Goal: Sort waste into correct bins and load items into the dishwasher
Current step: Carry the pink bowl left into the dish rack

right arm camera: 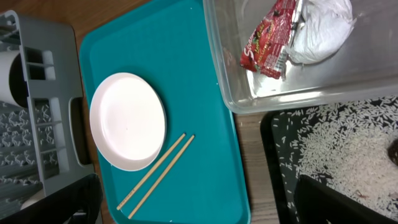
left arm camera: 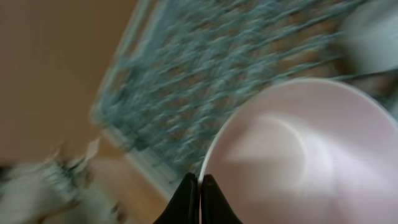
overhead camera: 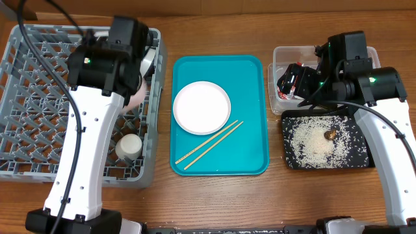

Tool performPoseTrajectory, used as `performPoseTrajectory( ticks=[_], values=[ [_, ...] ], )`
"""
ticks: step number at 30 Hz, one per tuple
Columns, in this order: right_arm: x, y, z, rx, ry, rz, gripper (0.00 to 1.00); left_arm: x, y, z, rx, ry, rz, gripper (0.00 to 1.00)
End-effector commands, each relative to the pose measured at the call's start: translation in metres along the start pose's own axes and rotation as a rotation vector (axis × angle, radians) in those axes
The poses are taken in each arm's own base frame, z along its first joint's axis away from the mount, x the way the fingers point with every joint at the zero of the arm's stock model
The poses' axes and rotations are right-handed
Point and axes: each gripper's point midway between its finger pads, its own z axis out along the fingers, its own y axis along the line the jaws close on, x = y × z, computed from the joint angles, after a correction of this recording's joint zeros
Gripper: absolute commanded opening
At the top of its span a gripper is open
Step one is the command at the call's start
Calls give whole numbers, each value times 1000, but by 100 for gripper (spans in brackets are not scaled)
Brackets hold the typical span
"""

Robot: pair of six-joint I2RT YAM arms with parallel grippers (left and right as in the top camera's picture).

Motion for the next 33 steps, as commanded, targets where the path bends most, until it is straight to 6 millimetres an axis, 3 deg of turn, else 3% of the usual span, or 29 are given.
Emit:
performPoseTrajectory(
  ticks=[1,8,15,20,33],
  values=[
    [-1,1,-1,1,-10,-6,100,-16,38,-6,-240,-159,-232,4],
    [-1,1,-1,1,-10,-6,100,-15,28,4,-355,-220,-166,4],
    [-1,1,-1,1,-10,-6,100,-3,-18,11,-499,-367,132,4],
    [-1,1,-1,1,-10,-6,100,-1,-44,14,-559,-526,174,4],
    [-1,1,-1,1,-10,-6,100,-8,-38,50,-593,-462,76,4]
  ],
)
